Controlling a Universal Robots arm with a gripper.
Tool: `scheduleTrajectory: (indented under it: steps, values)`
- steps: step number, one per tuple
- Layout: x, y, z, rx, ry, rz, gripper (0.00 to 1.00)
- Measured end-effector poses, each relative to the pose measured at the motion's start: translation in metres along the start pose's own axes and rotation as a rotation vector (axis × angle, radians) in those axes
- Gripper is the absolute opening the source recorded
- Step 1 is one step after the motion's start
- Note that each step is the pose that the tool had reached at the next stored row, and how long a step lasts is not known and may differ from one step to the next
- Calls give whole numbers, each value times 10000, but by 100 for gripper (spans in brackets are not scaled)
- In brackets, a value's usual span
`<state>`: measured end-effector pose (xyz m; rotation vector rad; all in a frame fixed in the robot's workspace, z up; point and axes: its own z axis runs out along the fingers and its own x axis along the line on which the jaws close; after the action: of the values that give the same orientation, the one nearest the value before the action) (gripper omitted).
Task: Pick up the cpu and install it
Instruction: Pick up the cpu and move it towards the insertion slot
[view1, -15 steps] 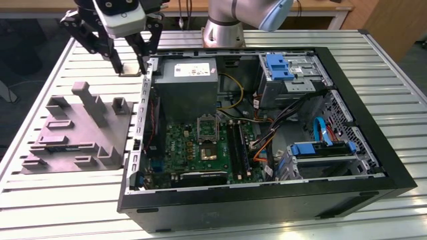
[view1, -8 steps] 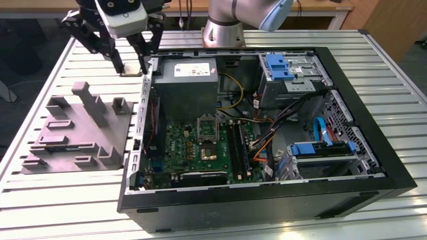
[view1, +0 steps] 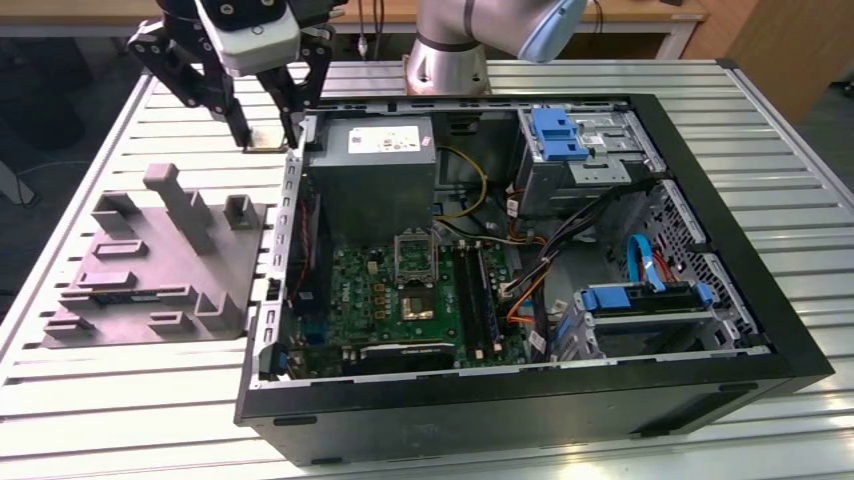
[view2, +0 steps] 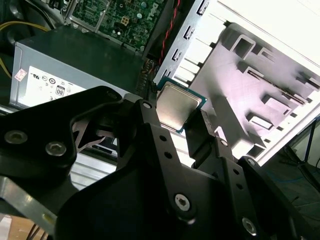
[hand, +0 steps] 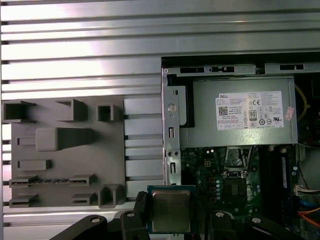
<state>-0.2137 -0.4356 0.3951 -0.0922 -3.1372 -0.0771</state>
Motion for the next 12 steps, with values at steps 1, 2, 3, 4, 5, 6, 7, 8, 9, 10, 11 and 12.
scheduleTrajectory:
  steps: [1, 2, 3, 4, 5, 6, 7, 8, 9, 10, 11, 12]
  values:
    - [-3, 0, 0, 0, 0, 0, 47]
    - [-5, 0, 0, 1, 0, -1, 47]
    - [-7, 0, 0, 1, 0, 0, 47]
    - [-9, 0, 0, 1, 0, 0, 47]
    - [-11, 1, 0, 0, 0, 0, 47]
    - [-14, 1, 0, 1, 0, 0, 47]
    - [-16, 1, 0, 0, 0, 0, 47]
    - [-19, 1, 0, 0, 0, -1, 47]
    - [-21, 1, 0, 0, 0, -1, 47]
    - [-23, 1, 0, 1, 1, 0, 47]
    - [-25, 1, 0, 1, 0, 0, 47]
    - [-26, 2, 0, 0, 0, 0, 47]
